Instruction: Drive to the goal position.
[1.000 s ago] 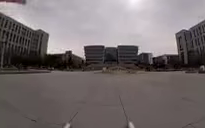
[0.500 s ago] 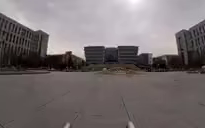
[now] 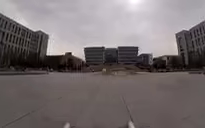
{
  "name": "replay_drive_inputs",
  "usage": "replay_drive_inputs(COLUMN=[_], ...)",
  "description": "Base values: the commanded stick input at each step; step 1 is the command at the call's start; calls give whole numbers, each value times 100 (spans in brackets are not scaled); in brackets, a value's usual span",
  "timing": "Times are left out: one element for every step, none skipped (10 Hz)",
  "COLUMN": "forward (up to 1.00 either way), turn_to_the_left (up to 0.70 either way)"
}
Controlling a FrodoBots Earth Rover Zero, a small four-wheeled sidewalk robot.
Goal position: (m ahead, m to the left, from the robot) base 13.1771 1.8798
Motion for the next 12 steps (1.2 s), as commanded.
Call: replay_drive_inputs(forward=[70,70,70,70,70,70,70,70,70,70,70,70], turn_to_the_left=[0,0,0,0,0,0,0,0,0,0,0,0])
